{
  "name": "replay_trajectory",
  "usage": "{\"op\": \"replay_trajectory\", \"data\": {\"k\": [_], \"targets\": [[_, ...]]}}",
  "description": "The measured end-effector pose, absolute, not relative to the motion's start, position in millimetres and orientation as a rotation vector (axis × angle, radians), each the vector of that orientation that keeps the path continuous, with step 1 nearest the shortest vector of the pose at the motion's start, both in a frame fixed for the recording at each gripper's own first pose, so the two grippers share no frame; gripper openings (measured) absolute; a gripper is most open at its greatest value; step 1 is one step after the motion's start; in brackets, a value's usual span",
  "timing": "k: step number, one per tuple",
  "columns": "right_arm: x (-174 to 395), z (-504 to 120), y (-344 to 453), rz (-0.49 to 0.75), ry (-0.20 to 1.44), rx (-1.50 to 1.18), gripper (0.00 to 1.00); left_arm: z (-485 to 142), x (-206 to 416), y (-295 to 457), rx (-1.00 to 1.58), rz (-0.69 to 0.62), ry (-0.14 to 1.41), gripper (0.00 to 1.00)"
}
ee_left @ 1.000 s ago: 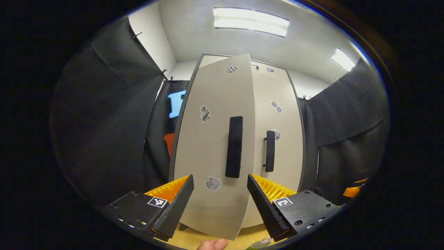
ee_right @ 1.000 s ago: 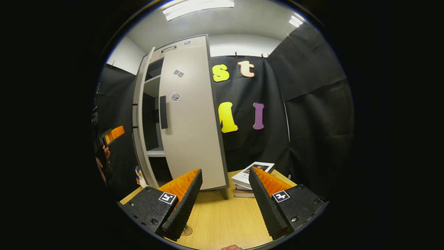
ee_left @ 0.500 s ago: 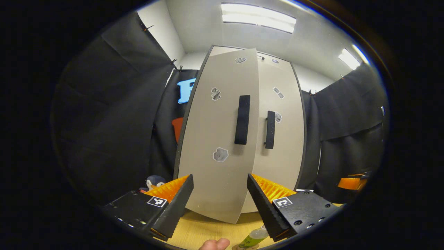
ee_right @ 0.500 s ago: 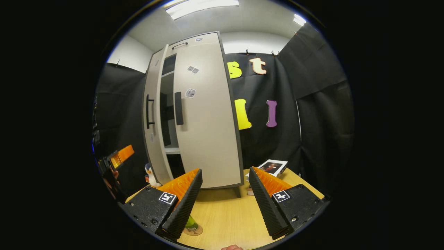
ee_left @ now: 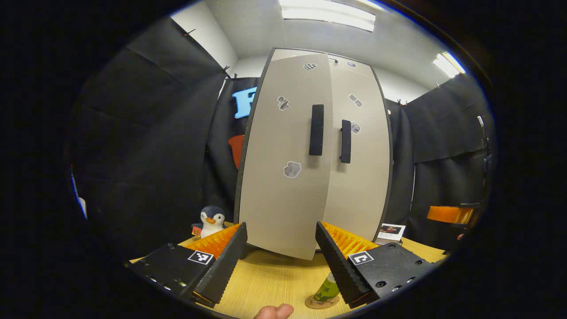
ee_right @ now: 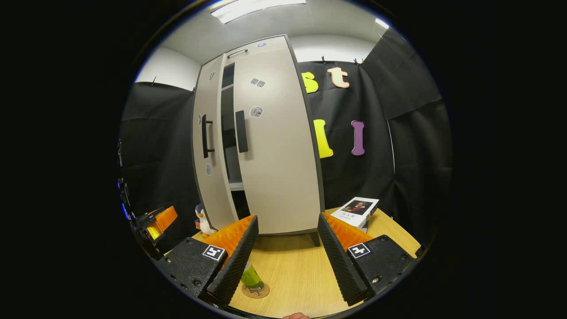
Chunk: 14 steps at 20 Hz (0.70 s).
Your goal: Grasp the bottle in the cabinet with the left hand and place it on the coaster, then close the right door with the right hand and the left door with the left hand.
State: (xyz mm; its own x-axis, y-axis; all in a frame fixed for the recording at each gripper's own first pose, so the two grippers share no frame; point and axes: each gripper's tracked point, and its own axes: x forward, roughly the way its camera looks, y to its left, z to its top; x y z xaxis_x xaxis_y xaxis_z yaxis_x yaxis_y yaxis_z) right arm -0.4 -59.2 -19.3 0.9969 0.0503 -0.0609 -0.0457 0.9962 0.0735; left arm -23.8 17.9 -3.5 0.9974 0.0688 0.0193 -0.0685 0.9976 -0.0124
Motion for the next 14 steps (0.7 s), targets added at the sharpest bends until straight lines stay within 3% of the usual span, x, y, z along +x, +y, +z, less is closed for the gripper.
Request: {"op": "replay_trajectory", "data": {"k": [14], "targets": [[4.1,-24.0,-50.9,0.051,0.073,0.067,0.83,-3.6,-18.6,21.8,-0.025,0.084,-0.019,0.95]]}}
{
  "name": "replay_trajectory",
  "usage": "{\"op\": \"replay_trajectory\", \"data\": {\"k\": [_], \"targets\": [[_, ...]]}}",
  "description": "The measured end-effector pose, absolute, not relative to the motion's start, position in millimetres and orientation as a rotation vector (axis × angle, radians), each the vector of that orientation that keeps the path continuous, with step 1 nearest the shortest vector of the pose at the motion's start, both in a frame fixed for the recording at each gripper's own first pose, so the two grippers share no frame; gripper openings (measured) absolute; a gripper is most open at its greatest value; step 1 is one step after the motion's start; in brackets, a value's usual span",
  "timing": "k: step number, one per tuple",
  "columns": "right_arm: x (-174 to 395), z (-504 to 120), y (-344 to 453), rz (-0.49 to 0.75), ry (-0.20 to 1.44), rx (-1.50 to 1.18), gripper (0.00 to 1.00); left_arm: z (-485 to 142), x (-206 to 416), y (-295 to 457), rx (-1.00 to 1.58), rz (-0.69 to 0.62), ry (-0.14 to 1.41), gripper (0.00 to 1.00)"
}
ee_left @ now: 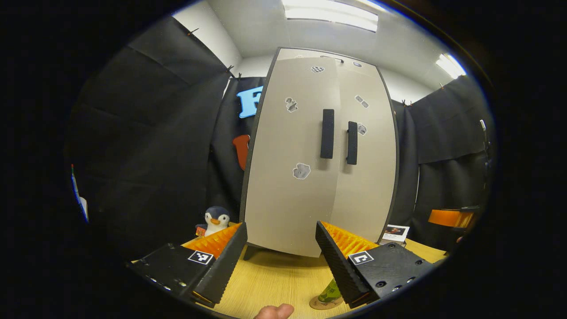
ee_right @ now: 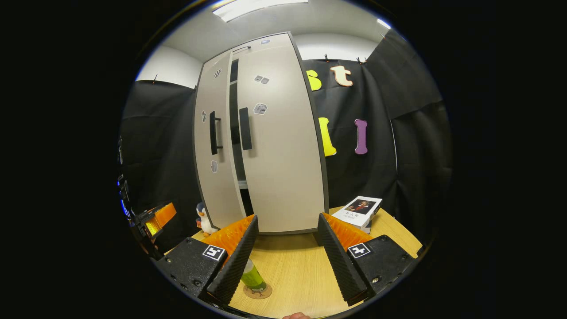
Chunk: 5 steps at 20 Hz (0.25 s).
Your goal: Grasp the bottle in the cabinet with the left hand and place it on the coaster, then close the right door with the right hand and the left door with the left hand.
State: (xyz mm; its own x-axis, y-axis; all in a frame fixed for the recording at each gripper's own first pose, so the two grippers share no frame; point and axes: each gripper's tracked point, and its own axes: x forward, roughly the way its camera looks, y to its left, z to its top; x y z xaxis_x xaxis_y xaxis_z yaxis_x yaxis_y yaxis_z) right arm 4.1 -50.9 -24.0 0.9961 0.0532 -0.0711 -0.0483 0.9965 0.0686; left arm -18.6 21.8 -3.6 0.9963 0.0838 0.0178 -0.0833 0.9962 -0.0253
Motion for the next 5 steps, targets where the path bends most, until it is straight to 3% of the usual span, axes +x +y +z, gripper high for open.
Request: {"op": "replay_trajectory", "data": {"k": [5], "targets": [[7.1,-28.6,-50.2,0.045,0.088,0.076,0.83,-3.1,-16.0,25.0,-0.029,0.084,-0.021,0.95]]}}
